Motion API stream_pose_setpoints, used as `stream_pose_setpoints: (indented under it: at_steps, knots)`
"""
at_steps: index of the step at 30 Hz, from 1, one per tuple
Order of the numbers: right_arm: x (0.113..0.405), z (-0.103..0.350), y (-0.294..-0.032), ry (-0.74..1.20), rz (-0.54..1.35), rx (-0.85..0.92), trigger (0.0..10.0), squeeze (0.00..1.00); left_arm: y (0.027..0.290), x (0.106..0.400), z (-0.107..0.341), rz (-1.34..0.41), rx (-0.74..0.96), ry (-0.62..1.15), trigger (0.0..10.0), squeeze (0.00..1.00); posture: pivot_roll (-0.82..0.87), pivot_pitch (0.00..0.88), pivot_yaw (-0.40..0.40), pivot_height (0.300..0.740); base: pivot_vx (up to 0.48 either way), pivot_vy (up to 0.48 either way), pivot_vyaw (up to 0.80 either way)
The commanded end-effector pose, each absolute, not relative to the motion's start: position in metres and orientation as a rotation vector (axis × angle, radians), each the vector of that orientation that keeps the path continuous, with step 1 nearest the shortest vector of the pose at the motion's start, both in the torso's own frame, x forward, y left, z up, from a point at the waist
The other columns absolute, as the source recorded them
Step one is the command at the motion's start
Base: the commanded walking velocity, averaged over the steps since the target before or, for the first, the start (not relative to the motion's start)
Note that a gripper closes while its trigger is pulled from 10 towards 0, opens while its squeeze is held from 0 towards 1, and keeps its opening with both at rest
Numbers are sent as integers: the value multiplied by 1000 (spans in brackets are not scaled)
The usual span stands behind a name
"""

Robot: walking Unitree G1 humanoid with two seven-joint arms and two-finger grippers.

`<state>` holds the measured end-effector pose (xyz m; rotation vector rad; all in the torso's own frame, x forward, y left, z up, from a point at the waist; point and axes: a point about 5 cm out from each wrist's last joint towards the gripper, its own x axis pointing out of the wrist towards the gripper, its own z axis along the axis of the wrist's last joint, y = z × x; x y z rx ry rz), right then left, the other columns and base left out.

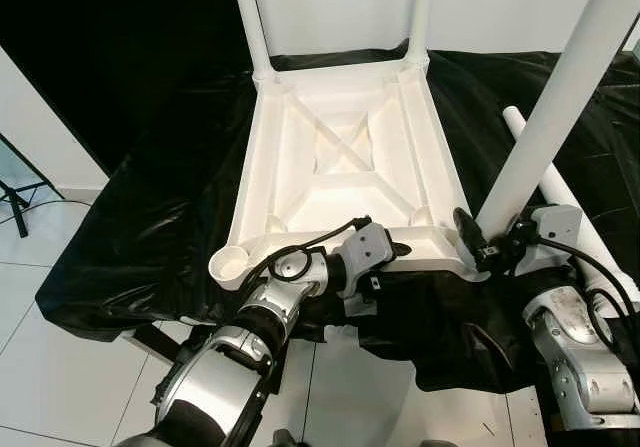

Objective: Building children table

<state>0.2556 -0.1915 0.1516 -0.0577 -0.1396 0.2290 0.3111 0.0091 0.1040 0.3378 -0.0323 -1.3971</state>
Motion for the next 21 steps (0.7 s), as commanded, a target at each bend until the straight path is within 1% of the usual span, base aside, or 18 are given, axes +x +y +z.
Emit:
stream_pose_setpoints:
  at_steps: [1,3,4,6,8,9,12,14,15,16,17,21]
  knots:
    - [253,133,-182,-85,103,31,0,0,12,310,95,-1402,350,29,10000,0,-170,13,101,740,0,0,0]
    - [250,125,-176,-89,-65,37,0,0,12,310,96,-1403,352,28,10000,0,-170,13,103,740,0,0,0]
    - [249,120,-173,-81,-113,36,0,0,11,310,96,-1403,352,28,10000,0,-170,13,103,740,0,0,0]
    - [249,120,-173,-81,-113,36,0,0,11,310,96,-1403,352,28,10000,0,-170,13,103,740,0,0,0]
    - [251,117,-153,-92,-137,46,0,0,9,310,97,-1409,353,26,10000,0,-160,12,109,740,0,0,0]
    - [251,117,-153,-92,-137,46,0,0,9,310,97,-1409,353,26,10000,0,-160,12,109,740,0,0,0]
    - [259,123,-157,-108,-232,57,0,0,8,310,97,-1415,354,24,10000,0,-154,11,111,740,0,0,0]
    - [259,123,-157,-108,-232,57,0,0,8,310,97,-1415,354,24,10000,0,-154,11,111,740,0,0,0]
    - [262,126,-161,-119,-280,41,0,0,8,310,97,-1416,354,24,10000,0,-154,11,111,740,0,0,0]
    - [262,126,-161,-119,-280,41,0,0,8,310,97,-1416,354,24,10000,0,-154,11,111,740,0,0,0]
    - [263,127,-161,-117,-295,9,10000,0,10,310,96,-1413,355,26,10000,0,-145,9,107,740,0,0,0]
    - [264,124,-156,-93,-250,-40,10000,0,12,310,95,-1408,356,31,10000,0,-148,11,103,740,0,0,0]
